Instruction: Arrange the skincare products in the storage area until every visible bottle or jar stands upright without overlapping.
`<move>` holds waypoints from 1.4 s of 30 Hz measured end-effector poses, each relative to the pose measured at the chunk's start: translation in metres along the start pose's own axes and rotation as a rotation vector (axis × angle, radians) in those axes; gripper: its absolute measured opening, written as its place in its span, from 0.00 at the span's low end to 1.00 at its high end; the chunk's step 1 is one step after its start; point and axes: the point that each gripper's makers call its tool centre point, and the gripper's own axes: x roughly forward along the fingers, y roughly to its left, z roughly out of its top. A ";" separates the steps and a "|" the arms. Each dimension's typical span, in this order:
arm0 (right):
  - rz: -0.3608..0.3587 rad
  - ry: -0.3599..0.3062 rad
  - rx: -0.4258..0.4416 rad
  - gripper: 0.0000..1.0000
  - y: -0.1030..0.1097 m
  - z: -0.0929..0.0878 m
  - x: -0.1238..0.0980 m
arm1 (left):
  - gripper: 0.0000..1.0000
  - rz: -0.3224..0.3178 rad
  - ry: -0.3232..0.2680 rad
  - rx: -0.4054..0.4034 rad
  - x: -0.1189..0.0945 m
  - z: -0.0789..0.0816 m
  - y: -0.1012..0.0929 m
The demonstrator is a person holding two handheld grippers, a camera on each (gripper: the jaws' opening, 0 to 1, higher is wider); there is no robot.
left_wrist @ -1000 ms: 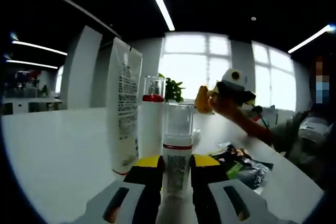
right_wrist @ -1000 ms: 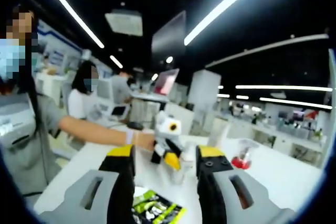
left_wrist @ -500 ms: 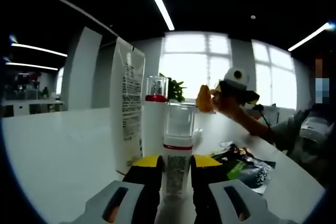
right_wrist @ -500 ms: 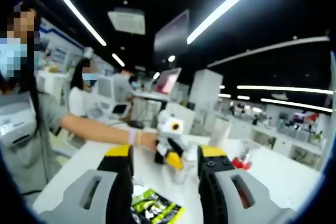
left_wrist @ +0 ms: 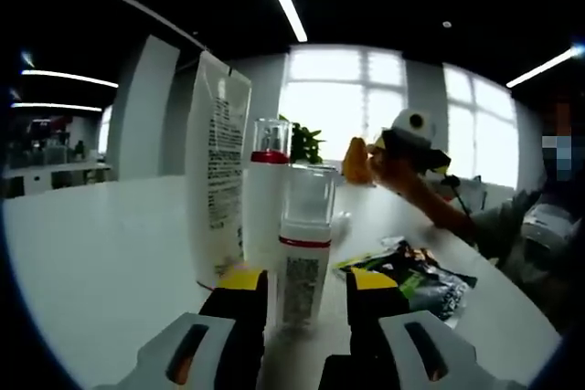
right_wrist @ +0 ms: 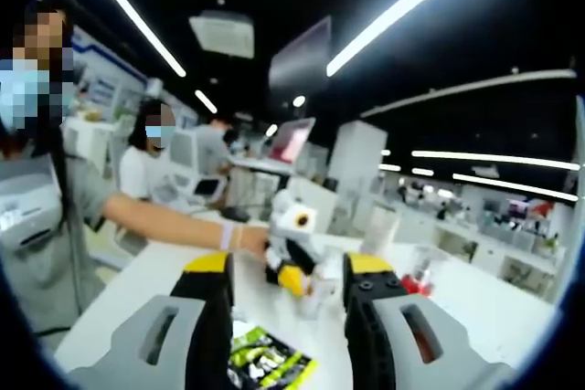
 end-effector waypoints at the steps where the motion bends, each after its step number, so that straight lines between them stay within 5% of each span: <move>1: -0.002 0.000 -0.001 0.46 0.000 0.000 0.000 | 0.35 0.001 0.014 0.002 0.000 -0.003 0.001; 12: -0.011 -0.009 -0.014 0.45 -0.002 0.003 -0.003 | 0.21 0.010 0.044 -0.009 -0.002 -0.011 0.003; 21: -0.011 -0.010 -0.013 0.44 -0.002 0.003 -0.003 | 0.21 0.007 0.045 -0.007 -0.003 -0.010 0.006; 33: -0.018 -0.017 -0.023 0.43 -0.004 0.006 -0.005 | 0.23 0.067 0.149 -0.008 -0.005 -0.029 0.011; 42: -0.020 -0.016 -0.027 0.43 -0.004 0.005 -0.006 | 0.23 0.094 0.174 -0.007 -0.009 -0.032 0.020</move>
